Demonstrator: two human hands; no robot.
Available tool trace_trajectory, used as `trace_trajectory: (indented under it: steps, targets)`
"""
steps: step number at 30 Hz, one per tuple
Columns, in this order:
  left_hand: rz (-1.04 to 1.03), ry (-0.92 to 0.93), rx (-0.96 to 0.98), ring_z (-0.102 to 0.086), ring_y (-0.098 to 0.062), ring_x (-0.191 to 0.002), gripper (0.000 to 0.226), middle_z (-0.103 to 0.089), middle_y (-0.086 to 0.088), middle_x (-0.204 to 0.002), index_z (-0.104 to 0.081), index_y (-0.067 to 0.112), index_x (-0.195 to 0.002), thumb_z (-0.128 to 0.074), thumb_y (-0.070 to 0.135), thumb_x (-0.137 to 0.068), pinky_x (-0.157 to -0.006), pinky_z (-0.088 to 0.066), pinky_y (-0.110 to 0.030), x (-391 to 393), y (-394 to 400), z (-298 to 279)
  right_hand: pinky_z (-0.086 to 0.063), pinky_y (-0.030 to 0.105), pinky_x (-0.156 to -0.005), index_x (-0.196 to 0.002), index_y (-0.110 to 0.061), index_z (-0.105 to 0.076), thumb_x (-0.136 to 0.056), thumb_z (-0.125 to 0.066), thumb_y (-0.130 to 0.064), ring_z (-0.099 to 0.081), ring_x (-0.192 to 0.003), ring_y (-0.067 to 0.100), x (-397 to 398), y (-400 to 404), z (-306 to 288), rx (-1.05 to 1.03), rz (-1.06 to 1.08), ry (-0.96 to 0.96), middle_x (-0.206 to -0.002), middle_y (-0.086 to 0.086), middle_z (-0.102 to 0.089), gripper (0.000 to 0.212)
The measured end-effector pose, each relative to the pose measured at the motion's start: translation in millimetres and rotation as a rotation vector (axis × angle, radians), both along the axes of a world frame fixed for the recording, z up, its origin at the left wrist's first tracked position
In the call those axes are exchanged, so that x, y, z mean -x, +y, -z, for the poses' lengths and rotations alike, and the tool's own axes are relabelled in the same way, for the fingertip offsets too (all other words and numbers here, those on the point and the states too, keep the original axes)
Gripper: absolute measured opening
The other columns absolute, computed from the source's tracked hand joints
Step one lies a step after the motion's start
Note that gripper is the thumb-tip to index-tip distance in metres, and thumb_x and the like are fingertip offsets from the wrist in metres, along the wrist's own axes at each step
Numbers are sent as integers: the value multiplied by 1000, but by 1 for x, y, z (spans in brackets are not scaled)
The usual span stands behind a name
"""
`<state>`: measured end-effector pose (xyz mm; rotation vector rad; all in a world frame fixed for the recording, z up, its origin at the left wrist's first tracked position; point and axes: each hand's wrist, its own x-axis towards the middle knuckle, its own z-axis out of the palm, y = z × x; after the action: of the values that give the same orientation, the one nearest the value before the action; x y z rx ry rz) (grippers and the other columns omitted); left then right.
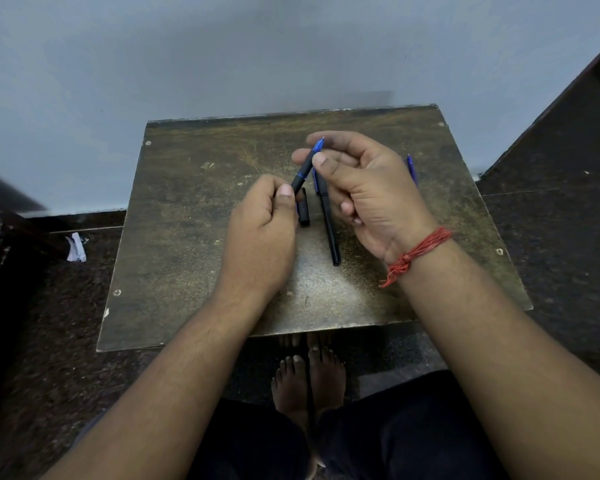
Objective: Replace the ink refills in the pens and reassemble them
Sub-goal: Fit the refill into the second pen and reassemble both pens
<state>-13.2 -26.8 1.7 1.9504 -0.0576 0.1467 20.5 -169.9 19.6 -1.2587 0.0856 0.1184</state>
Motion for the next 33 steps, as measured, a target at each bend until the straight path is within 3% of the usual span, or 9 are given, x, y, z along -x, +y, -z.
trace_trajectory:
  steps: [3, 6, 9, 13, 16, 23, 25, 30, 33]
  targets:
    - [11, 0, -8, -43, -2, -59, 26, -51, 10, -68, -52, 22, -80, -43, 26, -104, -56, -34, -19, 1, 0, -1, -24, 14, -34, -104, -8, -66, -90, -69, -6, -35, -37, 4, -1, 4, 2, 12, 40, -1, -76, 3, -66, 14]
    - [10, 4, -26, -44, -3, -60, 30, -51, 10, -67, -49, 28, -76, -44, 26, -105, -56, -35, -21, 3, -3, -2, -25, 15, -34, -97, -13, -64, -88, -74, -13, -36, -39, 6, 1, 6, 1, 30, 59, 8, -64, -5, -56, 13]
    - [2, 7, -7, -43, -2, -57, 28, -51, 11, -66, -51, 25, -77, -42, 29, -104, -56, -35, -23, 2, -2, -2, -24, 15, -34, -101, -13, -61, -89, -73, -18, -40, -40, 6, 1, 4, 1, 40, 45, 6, -72, -4, -64, 18]
    - [5, 12, 20, -42, -4, -56, 28, -51, 10, -65, -56, 13, -84, -43, 23, -107, -55, -35, -22, 1, 0, -1, -24, 15, -34, -115, -5, -60, -95, -63, -6, -41, -39, 5, 0, -1, 1, -42, -7, 7, -117, 17, -72, 21]
    - [8, 6, 3, -42, -4, -58, 30, -51, 8, -68, -49, 22, -77, -42, 25, -106, -55, -34, -20, 1, -1, -2, -23, 14, -33, -116, 0, -61, -95, -58, 2, -38, -36, 3, 0, -1, 1, -67, -41, 1, -111, 17, -74, 21]
    - [15, -17, -26, -44, -2, -60, 31, -52, 9, -68, -47, 26, -74, -44, 23, -105, -57, -35, -19, 3, -4, -2, -21, 15, -32, -91, -11, -61, -90, -71, -10, -39, -37, 4, 0, 3, 3, -11, 8, 8, -61, -5, -55, 10]
    - [6, -11, -26, -45, -2, -59, 32, -52, 10, -67, -47, 27, -74, -43, 24, -105, -56, -35, -20, 3, -3, -2, -22, 15, -32, -95, -11, -62, -90, -71, -14, -40, -38, 5, 1, 3, 3, 14, 8, 18, -65, -4, -59, 11]
    - [6, 3, -7, -44, -2, -57, 30, -52, 10, -66, -50, 25, -77, -43, 25, -106, -56, -34, -22, 2, -1, -2, -25, 15, -31, -111, -5, -64, -94, -63, -4, -41, -39, 4, 0, -3, 1, -59, -46, 26, -107, 15, -73, 17]
    - [10, 4, -20, -43, -3, -58, 30, -52, 10, -68, -49, 27, -76, -42, 27, -106, -55, -34, -21, 3, -2, -2, -24, 14, -31, -105, -3, -65, -94, -61, 0, -40, -38, 3, 0, -3, 0, -75, -60, 24, -97, 14, -73, 12]
